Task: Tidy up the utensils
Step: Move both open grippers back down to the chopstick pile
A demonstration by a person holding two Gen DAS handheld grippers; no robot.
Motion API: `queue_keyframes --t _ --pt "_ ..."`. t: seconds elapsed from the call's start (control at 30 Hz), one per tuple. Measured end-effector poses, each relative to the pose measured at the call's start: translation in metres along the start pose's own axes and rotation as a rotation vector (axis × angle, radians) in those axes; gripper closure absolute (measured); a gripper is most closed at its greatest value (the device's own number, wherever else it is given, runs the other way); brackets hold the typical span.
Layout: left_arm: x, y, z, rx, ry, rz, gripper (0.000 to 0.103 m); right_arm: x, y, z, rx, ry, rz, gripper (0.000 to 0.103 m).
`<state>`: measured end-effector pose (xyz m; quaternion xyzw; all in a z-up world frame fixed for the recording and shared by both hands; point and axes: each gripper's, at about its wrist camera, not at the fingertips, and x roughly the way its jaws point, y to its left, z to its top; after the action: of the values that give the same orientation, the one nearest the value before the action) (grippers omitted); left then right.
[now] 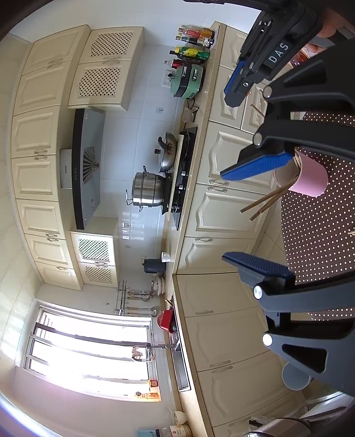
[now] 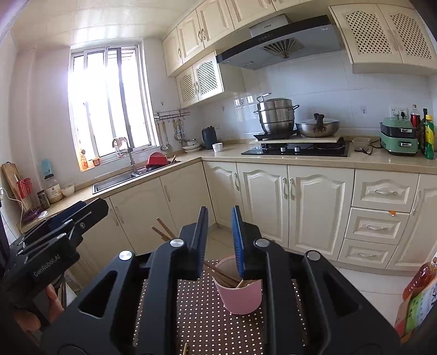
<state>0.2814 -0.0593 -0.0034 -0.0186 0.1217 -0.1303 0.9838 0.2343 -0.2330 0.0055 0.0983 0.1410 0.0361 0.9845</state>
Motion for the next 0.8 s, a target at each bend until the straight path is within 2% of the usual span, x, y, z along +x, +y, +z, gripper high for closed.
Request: queue_keyframes --t 0.17,0.33,0.47,0.63,0.8 --pt "-0.023 0.003 -0.005 0.012 0.004 0.006 0.046 -0.016 0.009 -0.004 -0.013 0.001 0.014 0.085" --pt "-0.038 0.014 -0.023 0.016 0.053 0.007 0.045 -0.026 0.017 -0.024 -0.023 0.039 0.031 0.085" --pt "-0.037 0.022 -0.050 0.014 0.144 -0.011 0.045 -0.024 0.026 -0.047 -0.024 0.095 0.049 0.084" --pt "-0.022 0.030 -0.105 0.033 0.324 -0.020 0.045 -0.019 0.031 -0.086 -0.027 0.183 0.061 0.084" --pt "-0.005 0.035 -0.155 0.031 0.459 -0.014 0.045 -0.012 0.029 -0.126 -0.023 0.277 0.057 0.084"
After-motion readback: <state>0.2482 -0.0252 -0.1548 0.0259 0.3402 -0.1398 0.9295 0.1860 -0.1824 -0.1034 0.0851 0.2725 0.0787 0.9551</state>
